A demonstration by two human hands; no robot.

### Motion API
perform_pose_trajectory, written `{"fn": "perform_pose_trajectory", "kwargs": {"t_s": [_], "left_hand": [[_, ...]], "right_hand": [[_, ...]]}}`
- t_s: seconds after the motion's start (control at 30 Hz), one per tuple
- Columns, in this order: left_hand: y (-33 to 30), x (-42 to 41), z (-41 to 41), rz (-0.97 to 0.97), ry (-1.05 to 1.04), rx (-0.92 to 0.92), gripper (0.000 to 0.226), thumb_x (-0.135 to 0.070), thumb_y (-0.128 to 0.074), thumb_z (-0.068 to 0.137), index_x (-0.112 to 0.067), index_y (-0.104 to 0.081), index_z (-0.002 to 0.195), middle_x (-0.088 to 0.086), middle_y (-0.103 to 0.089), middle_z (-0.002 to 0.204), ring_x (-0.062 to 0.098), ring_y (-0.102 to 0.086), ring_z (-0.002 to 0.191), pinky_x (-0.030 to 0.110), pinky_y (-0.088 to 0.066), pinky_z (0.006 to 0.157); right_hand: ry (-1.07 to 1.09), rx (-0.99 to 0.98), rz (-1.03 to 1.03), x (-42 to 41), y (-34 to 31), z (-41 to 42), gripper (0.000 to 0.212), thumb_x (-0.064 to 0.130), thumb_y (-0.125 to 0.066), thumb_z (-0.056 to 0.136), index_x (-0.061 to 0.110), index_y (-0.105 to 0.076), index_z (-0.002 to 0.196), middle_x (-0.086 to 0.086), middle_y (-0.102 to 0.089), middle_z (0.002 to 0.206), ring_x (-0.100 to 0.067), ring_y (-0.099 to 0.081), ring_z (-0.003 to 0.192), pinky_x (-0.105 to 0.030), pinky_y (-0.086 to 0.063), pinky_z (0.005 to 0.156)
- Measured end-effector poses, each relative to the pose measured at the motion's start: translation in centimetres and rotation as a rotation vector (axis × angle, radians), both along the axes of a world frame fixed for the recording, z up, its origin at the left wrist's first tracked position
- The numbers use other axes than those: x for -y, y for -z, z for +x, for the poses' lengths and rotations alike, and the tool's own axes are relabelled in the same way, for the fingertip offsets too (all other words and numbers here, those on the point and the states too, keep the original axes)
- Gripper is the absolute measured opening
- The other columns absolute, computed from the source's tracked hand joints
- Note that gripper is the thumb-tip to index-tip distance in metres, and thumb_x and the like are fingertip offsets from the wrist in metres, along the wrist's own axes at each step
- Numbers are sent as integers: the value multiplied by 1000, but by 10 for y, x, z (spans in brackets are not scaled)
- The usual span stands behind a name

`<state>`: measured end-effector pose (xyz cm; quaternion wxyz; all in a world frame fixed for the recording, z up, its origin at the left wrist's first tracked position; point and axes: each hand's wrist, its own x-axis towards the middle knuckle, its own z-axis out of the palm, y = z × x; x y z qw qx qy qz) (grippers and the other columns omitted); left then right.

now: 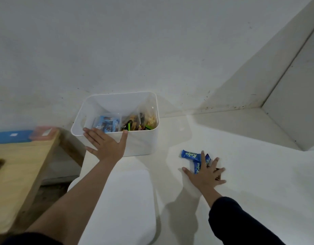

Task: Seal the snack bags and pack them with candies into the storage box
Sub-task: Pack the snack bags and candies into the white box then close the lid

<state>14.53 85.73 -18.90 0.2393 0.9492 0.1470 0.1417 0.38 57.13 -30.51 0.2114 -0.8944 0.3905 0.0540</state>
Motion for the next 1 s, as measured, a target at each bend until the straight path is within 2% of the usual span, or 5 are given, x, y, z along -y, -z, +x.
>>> {"fn": "perform_pose_trajectory", "kwargs": {"t_s": [0.13,0.33,0.63,0.83,1.0], "left_hand": [[2,0,0,9,-2,17,122,-89,-25,68,0,2,147,22,6,157,36,3,146,63,-10,110],[4,1,2,19,-23,24,121,-86,-30,68,-2,2,148,20,8,158,34,6,146,61,-9,111],[4,1,5,-21,-20,34,121,-87,-31,65,-4,-1,148,19,3,158,35,3,146,61,-10,111],[5,1,4,-57,7,42,120,-86,-37,67,-5,0,148,20,5,158,35,5,146,62,-9,110],[4,0,2,-91,43,30,120,-84,-37,67,-5,4,147,20,8,157,35,8,145,63,-9,110]], "right_hand": [[-113,-66,-92,-5,10,16,77,87,-24,71,55,-12,140,1,-4,159,-50,5,138,-78,-11,97],[-81,213,-217,-12,15,12,26,40,-60,85,30,-65,108,-7,-54,128,-36,-36,124,-63,-25,92],[-93,295,-163,-13,1,0,15,26,-59,87,19,-66,97,-8,-56,107,-30,-52,95,-39,-37,80],[-132,728,13,-31,-64,5,3,12,-65,84,11,-64,82,-6,-55,90,-21,-58,75,-37,-48,64],[-250,1058,262,-63,-152,40,3,9,-61,87,11,-61,85,-7,-50,90,-9,-54,79,-29,-48,66]]}}
